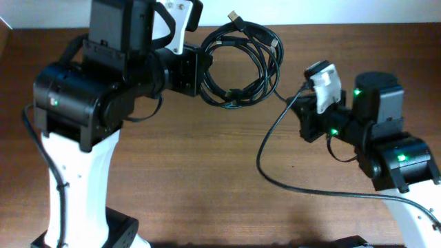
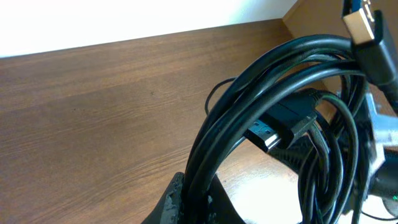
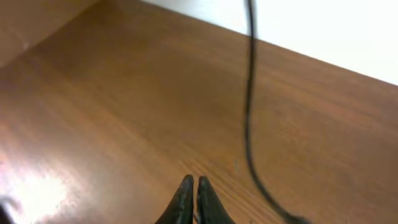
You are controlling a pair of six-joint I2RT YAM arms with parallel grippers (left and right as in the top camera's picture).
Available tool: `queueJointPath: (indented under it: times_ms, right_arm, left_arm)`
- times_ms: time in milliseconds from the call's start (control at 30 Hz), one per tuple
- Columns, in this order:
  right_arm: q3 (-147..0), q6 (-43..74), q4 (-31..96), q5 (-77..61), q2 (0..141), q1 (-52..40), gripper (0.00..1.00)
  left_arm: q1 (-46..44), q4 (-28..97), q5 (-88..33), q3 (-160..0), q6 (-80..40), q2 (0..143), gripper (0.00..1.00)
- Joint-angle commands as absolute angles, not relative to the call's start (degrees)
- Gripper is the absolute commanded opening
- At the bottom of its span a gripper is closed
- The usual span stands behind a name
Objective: Untangle cables
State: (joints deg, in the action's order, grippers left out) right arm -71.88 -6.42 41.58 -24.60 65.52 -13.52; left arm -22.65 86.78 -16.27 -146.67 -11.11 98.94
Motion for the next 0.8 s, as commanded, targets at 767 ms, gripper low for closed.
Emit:
queueJointPath:
  times_ms: [767]
  right_arm:
    - [-73.97,-8.80,42.35,-4.32,60.05,-15.35,0.04]
  left_arm:
    - [-32.36,87.94,17.78,-138.96,-21.17,120.55,0.00]
